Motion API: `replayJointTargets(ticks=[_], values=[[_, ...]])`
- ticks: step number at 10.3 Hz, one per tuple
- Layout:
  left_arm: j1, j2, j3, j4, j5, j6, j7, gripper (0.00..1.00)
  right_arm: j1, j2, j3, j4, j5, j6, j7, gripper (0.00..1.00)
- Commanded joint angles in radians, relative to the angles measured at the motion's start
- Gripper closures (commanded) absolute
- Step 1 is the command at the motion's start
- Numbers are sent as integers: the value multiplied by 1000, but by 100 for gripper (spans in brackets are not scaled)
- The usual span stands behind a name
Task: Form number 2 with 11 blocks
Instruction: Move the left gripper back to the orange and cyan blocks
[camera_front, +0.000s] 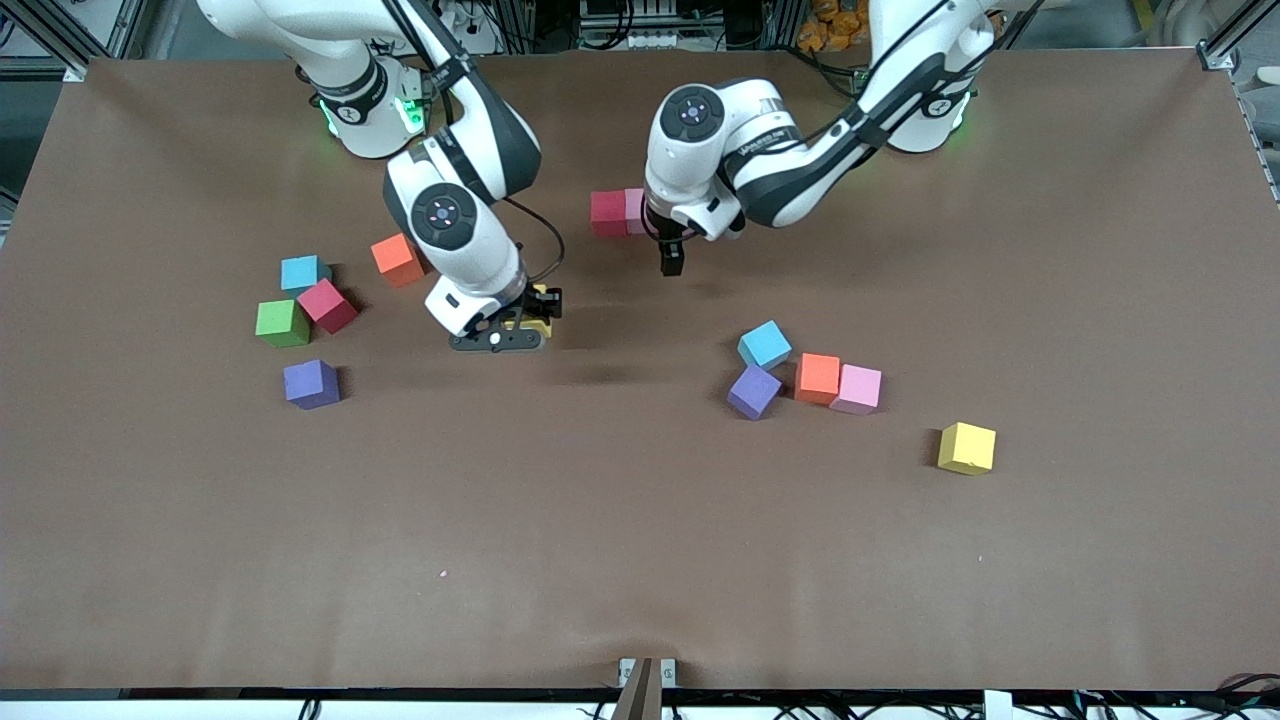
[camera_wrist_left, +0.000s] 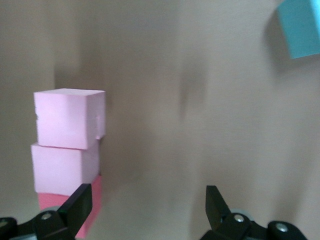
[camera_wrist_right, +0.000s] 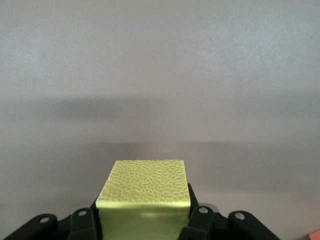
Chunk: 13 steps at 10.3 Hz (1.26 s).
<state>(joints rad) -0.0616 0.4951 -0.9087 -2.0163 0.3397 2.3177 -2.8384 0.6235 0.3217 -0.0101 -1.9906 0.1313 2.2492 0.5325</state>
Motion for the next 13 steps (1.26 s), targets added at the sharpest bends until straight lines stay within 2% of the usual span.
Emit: replayJointTargets(ticks=[1, 3, 4, 6, 8, 11, 13], values=[[67, -9, -22, 33, 38, -75, -225, 0, 27, 57, -7, 84, 11, -48, 55, 83], [121, -12, -1, 36, 38, -112, -68, 0, 44, 59, -7, 81, 11, -48, 73, 83], [124, -19, 46, 37, 39, -119, 12, 0, 67, 68, -7, 82, 11, -43, 108, 83], [211, -21, 54, 41, 50, -126, 181, 0, 138, 92, -7, 93, 11, -37, 186, 83], [278, -29, 54, 65, 51, -133, 311, 0, 238, 161, -7, 178, 10, -46, 275, 83], [305, -33, 54, 111, 48, -135, 349, 0, 329, 236, -7, 248, 11, -30, 326, 83], [313, -49, 54, 126, 39, -135, 346, 0, 349, 270, -7, 262, 10, 21, 357, 83]])
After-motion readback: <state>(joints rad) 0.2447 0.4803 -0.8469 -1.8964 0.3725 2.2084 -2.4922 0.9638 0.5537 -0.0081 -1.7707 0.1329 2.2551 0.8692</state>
